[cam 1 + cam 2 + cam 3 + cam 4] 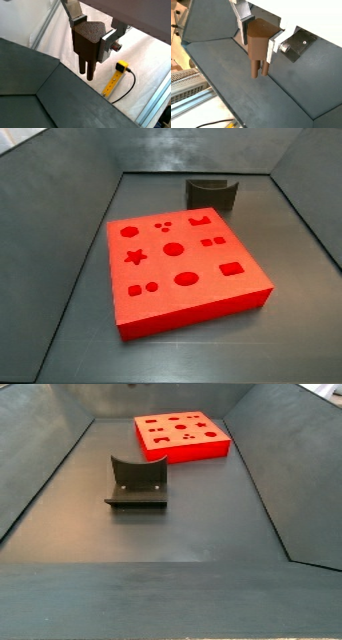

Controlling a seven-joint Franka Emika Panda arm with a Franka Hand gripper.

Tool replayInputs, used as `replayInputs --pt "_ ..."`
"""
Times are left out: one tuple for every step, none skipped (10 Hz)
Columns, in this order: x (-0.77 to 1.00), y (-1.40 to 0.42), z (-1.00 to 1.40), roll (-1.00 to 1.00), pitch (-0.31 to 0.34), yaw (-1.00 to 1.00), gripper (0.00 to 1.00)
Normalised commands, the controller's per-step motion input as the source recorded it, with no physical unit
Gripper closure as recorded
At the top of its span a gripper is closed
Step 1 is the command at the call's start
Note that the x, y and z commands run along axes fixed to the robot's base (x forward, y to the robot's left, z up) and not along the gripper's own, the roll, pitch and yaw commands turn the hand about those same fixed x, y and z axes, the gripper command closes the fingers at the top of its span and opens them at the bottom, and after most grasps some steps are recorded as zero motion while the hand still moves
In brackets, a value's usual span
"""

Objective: Pick up the 3 prong object. Move up. Rotate the 3 prong object. Place the 3 prong object on the fixture. Regrasp the 3 prong object. Move to above the board. Insert the 3 prong object.
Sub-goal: Move to above the board.

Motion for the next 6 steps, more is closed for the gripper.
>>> replayInputs --pt "-0.38 -1.0 0.12 -1.0 -0.146 -0.07 1.0" --pt "-0.38 -1.0 0.12 -1.0 -0.157 -0.07 1.0" --pt "-0.4 -1.0 0.12 -1.0 -0.166 -0.08 1.0" --pt "-0.41 -1.0 0.11 -1.0 -0.171 -0.08 1.0" --pt "-0.42 -1.0 0.12 -1.0 -0.177 -0.1 1.0" --pt "-0.43 -1.0 0.12 -1.0 -0.175 -0.11 1.0"
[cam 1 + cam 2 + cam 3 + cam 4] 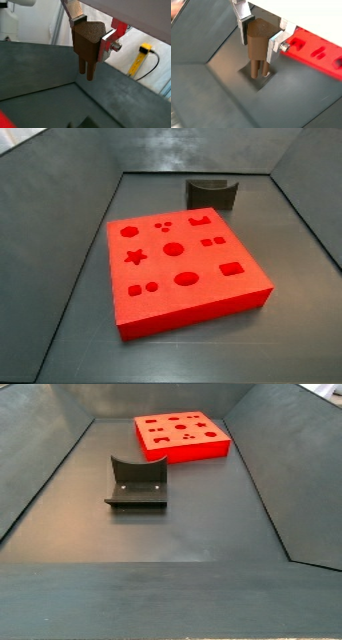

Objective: Pick up the 3 prong object. Move up. Rotate the 3 prong object. Place the 3 prong object on the fixture. Regrasp the 3 prong object. Move to above the board. Insert the 3 prong object.
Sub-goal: Move to above the board.

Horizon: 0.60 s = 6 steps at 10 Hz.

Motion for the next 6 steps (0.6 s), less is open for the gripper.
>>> replayInputs --pt "-0.44 -1.0 0.12 -1.0 -0.174 -0.12 1.0" --pt "-0.45 -1.0 0.12 -1.0 -0.173 -0.13 1.0" --pt "-0.49 -1.0 0.12 -1.0 -0.178 -0.14 1.0" --pt "-0.51 -1.0 0.12 -1.0 -0.18 -0.15 1.0" --pt "-0.49 -0.89 0.11 -1.0 -0.187 -0.15 1.0" --pt "-0.32 -0.5 0.06 -0.94 -0.178 -0.14 1.0"
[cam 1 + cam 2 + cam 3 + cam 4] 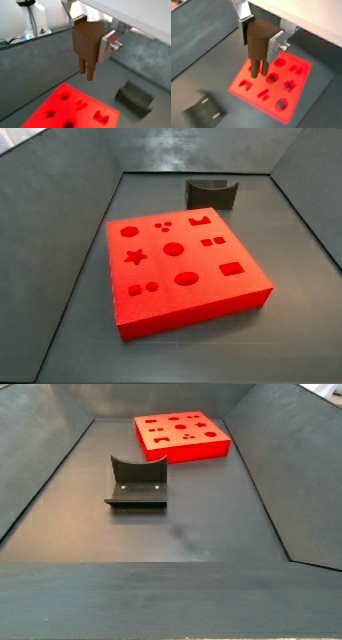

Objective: Pick up the 3 prong object. Move up. Rotate the 3 prong object. Place the 3 prong object on the fixture. Regrasp the 3 prong object. Move to above the board. Insert the 3 prong object.
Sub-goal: Move to above the board, then insert the 3 prong object.

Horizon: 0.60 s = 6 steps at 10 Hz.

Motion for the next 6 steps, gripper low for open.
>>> replayInputs --pt "-0.2 -0.25 0.03 -0.71 -0.136 -0.1 1.0" --pt "-0.13 -0.12 0.01 -0.52 -0.094 -0.06 1.0" --pt "-0.08 -0.06 0.01 -0.33 -0.064 -0.03 1.0" --pt "-0.05 -0.03 0.0 -0.22 -0.044 -0.02 1.0" --pt "-0.03 0.02 0.0 0.0 0.0 0.0 1.0" --pt "0.01 0.02 -0.05 0.0 0.0 0.0 1.0"
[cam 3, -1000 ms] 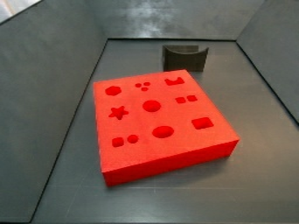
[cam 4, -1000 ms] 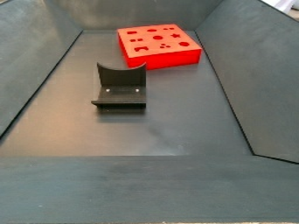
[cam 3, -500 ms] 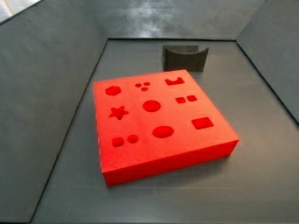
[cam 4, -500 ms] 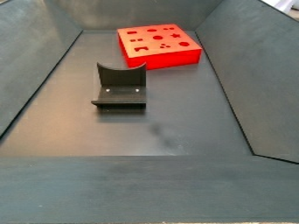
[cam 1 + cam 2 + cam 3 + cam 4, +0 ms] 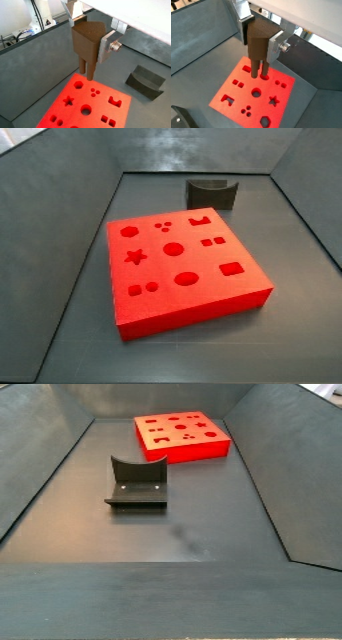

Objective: Pick up the 3 prong object. Move up. Rotate the 3 prong object. Place the 3 prong object on the fixture. Regrasp the 3 prong object. Move to above the board. Insert the 3 prong object.
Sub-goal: Insert the 3 prong object.

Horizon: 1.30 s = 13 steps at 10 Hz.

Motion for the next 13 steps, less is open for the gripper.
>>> replayInputs --pt "0.0 0.23 -0.18 0.0 0.0 0.09 1.0" --pt "0.0 0.48 -0.26 0.0 0.0 0.24 1.0" --pt "0.0 0.53 -0.37 0.0 0.0 0.26 1.0" --pt "0.0 0.45 -0.31 -0.11 -0.139 0.14 1.0" --pt "0.0 0.13 -0.2 0.0 -0.191 0.0 1.0" --pt "0.0 0.23 -0.3 0.0 -0.09 0.0 1.0" --pt "0.0 0.17 -0.44 0.0 -0.124 -0.1 1.0" --pt "0.0 0.15 -0.59 0.0 -0.139 -0.33 1.0" --pt "0.0 0.14 -0.69 0.0 -0.154 -0.45 1.0" --pt "0.08 0.12 -0.75 0.0 -0.173 -0.46 1.0" --pt "0.17 0.07 -0.73 0.0 -0.16 -0.52 1.0" --pt "0.1 0.0 -0.73 -0.02 -0.146 -0.87 1.0" --pt "0.05 0.0 -0.71 -0.02 -0.116 -0.99 1.0"
